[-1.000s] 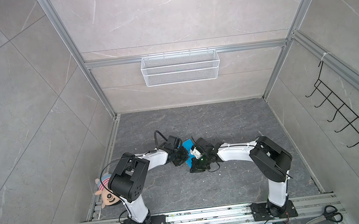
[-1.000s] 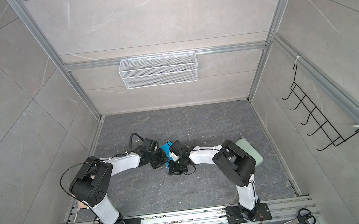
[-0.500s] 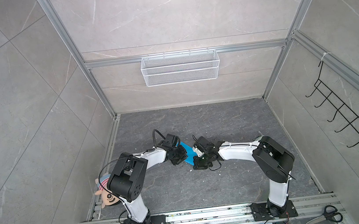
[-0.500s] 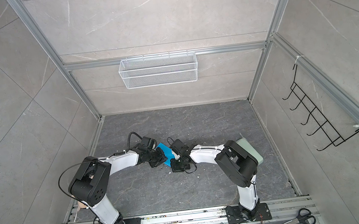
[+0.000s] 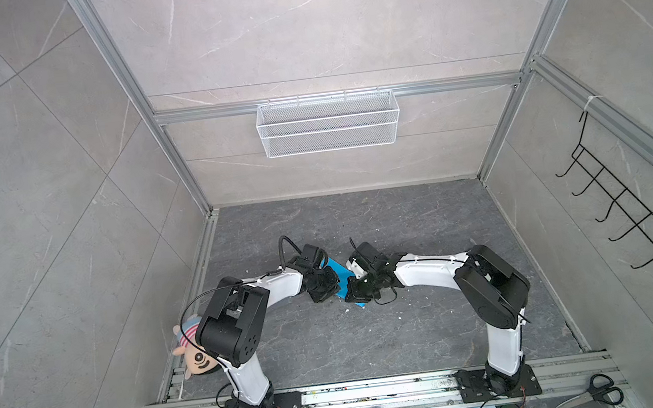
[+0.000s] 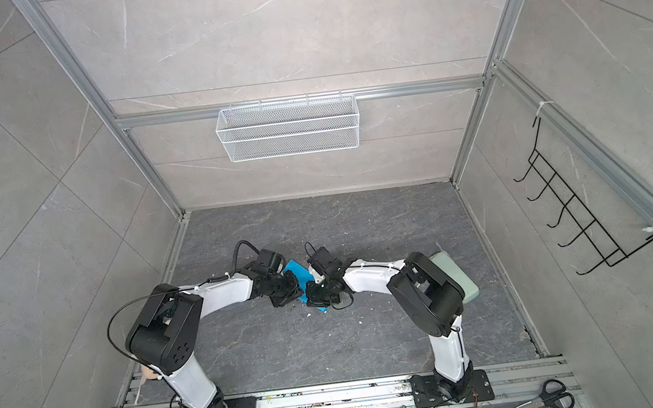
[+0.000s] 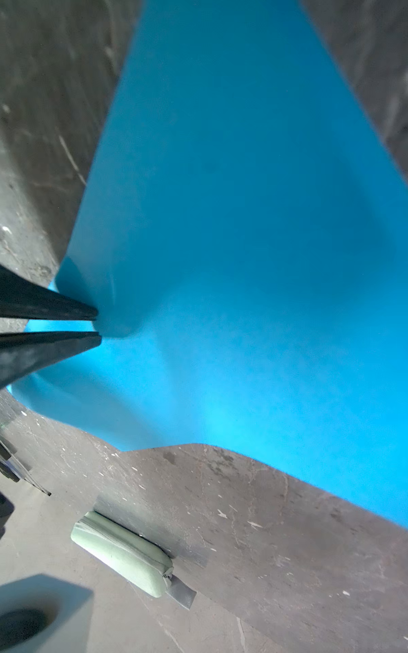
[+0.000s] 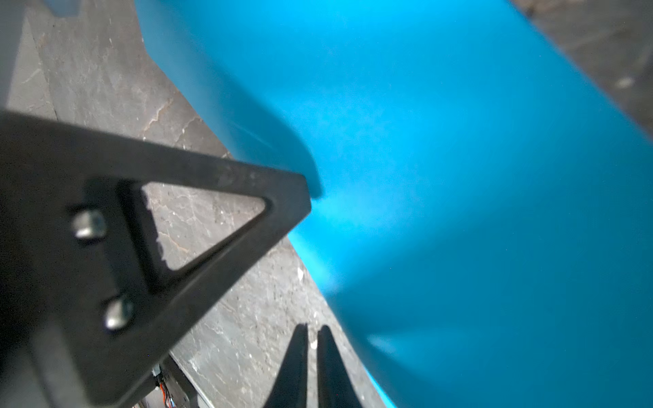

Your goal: Fold a paper plane with a square sheet of paper (pick it up from the middle)

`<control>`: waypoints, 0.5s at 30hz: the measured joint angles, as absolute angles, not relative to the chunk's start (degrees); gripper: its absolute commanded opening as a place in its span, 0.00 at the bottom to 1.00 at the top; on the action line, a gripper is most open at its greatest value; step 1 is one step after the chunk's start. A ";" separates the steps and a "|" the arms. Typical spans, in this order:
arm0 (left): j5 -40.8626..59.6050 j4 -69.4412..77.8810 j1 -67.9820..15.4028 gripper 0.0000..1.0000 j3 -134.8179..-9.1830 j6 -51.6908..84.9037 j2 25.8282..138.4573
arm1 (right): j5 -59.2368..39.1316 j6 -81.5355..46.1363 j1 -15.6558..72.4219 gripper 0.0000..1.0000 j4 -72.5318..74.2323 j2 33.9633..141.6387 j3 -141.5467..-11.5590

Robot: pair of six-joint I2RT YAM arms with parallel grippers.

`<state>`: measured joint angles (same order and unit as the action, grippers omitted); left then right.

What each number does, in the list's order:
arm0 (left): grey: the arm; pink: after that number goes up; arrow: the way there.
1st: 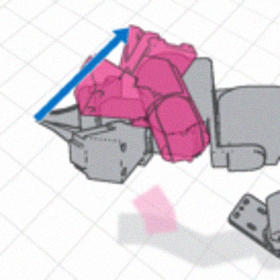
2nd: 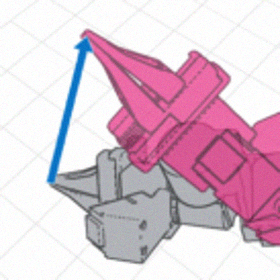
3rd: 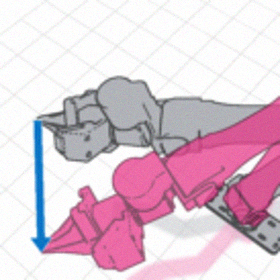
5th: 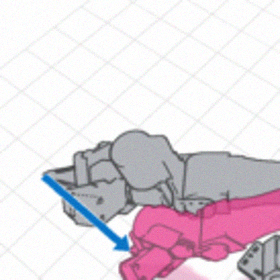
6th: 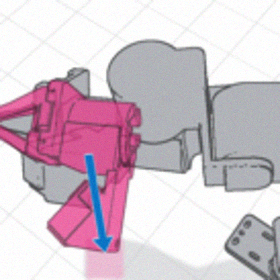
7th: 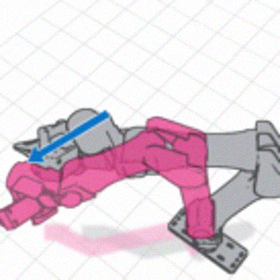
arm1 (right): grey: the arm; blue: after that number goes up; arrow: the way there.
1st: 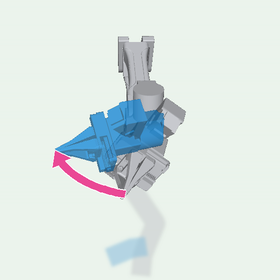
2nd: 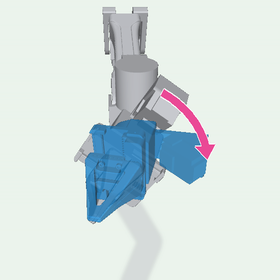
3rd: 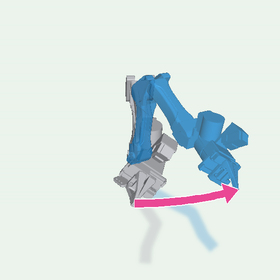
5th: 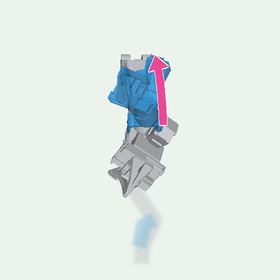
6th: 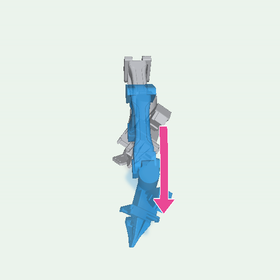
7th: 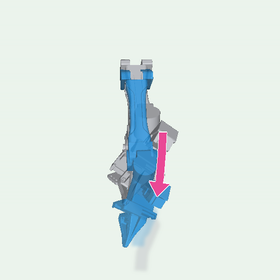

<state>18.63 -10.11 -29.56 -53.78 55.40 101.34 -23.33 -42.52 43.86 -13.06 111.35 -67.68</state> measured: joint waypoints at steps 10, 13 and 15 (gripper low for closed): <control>18.63 -10.94 -29.50 0.16 -54.52 54.11 101.41 | -22.68 -42.50 43.79 0.12 -14.68 113.32 -69.52; 18.68 -11.31 -29.10 0.17 -54.81 52.86 101.23 | -22.46 -42.50 43.77 0.12 -15.35 113.65 -69.56; 18.76 -11.68 -28.75 0.18 -54.83 51.96 100.82 | -22.48 -42.50 43.70 0.12 -15.49 113.71 -69.67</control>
<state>18.76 -11.68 -28.75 -54.83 51.96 100.82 -22.48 -42.50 43.70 -15.49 113.71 -69.67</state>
